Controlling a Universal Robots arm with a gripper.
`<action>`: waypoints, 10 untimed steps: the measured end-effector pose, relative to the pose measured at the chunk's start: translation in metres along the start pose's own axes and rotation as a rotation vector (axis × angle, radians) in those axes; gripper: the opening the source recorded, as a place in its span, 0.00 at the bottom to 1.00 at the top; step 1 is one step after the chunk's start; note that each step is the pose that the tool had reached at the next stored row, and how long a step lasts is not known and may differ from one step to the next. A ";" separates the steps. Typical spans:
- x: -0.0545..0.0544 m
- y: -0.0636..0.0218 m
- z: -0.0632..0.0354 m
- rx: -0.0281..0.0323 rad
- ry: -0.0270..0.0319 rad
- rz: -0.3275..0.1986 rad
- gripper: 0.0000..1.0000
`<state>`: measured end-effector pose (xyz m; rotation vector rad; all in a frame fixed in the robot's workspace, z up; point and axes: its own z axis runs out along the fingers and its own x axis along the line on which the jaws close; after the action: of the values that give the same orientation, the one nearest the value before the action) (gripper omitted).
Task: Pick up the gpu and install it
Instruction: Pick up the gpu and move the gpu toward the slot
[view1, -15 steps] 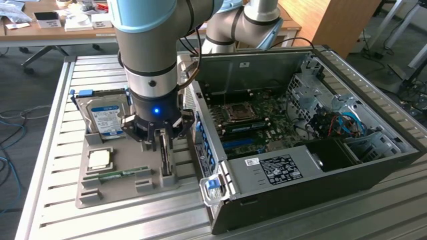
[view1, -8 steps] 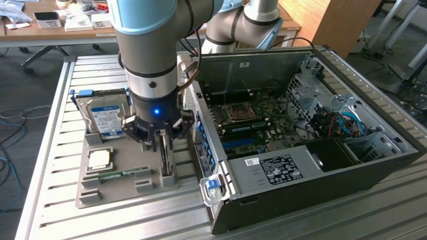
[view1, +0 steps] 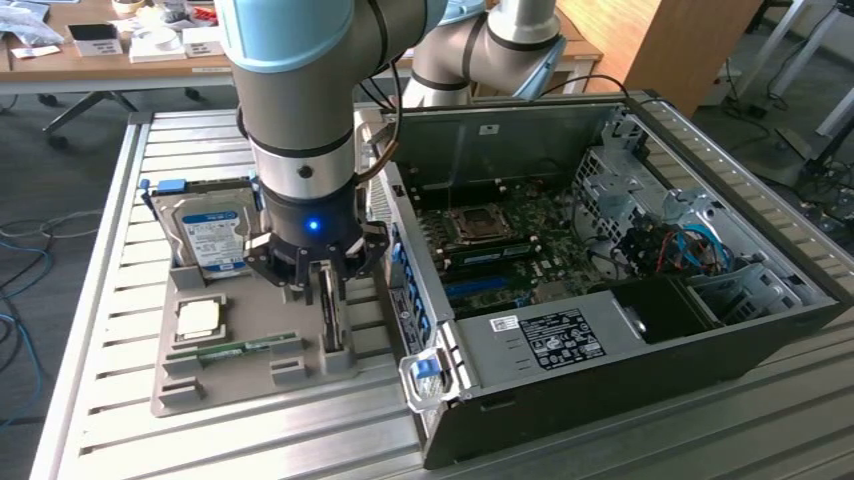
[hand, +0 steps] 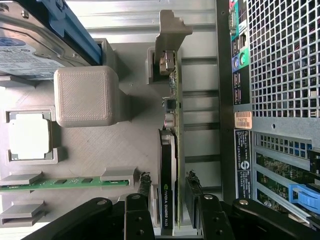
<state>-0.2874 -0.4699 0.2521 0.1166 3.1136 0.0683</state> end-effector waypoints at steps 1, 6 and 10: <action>0.000 0.0000 0.0001 0.0000 0.0000 0.000 0.42; 0.000 -0.0001 0.0021 -0.0001 -0.0001 0.000 0.42; 0.000 -0.0002 0.0041 0.0000 0.0001 0.000 0.42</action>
<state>-0.2874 -0.4699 0.2480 0.1166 3.1137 0.0683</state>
